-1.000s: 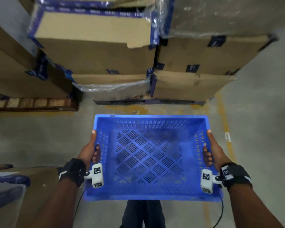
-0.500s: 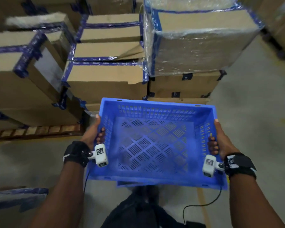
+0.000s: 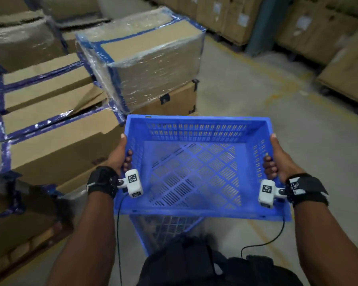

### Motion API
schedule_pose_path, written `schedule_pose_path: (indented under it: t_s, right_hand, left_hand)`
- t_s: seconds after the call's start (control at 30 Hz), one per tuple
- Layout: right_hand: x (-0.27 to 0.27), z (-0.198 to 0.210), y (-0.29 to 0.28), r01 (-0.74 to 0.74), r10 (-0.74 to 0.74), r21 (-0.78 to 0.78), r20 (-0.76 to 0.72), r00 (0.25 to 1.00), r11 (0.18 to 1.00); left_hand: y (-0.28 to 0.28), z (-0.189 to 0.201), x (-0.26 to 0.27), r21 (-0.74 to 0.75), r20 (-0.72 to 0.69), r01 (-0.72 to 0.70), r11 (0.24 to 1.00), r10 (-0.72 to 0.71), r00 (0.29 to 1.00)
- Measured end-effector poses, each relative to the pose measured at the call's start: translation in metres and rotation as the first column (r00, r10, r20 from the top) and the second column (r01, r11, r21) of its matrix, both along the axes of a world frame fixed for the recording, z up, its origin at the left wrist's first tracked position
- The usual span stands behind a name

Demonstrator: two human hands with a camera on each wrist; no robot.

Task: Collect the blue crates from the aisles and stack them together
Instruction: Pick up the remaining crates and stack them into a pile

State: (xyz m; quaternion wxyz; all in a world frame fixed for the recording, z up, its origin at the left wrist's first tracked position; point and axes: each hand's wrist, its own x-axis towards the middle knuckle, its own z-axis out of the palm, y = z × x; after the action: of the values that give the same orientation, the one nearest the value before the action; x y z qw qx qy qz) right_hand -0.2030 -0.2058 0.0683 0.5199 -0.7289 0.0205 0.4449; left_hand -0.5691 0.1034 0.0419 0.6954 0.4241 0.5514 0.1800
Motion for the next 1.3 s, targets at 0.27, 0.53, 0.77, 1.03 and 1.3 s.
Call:
schedule_pose_path:
  t_s: [0.27, 0.53, 0.77, 1.03, 1.3]
  right_hand:
    - [0.005, 0.017, -0.185, 0.391, -0.389, -0.024, 0.069, 0.919, 0.920]
    - [-0.021, 0.020, -0.373, 0.690, -0.688, -0.007, 0.078, 0.722, 0.724]
    - [-0.055, 0.019, -0.506, 0.867, -0.867, 0.009, 0.034, 0.497, 0.498]
    - [-0.121, 0.011, -0.602, 0.979, -0.979, 0.037, 0.034, 0.201, 0.202]
    - [-0.230, 0.016, -0.618, 0.977, -0.977, 0.010, -0.003, -0.212, -0.212]
  left_hand:
    - [-0.069, 0.008, 0.160, -0.010, -0.030, 0.414, 0.910, -0.414, 0.910]
    - [-0.208, 0.012, 0.301, 0.033, -0.044, 0.728, 0.685, -0.726, 0.686]
    - [-0.345, 0.012, 0.405, 0.052, -0.058, 0.879, 0.474, -0.877, 0.476]
    - [-0.489, 0.011, 0.489, 0.052, -0.060, 0.986, 0.156, -0.986, 0.159]
    - [-0.655, 0.015, 0.533, 0.019, -0.068, 0.962, -0.273, -0.960, -0.272]
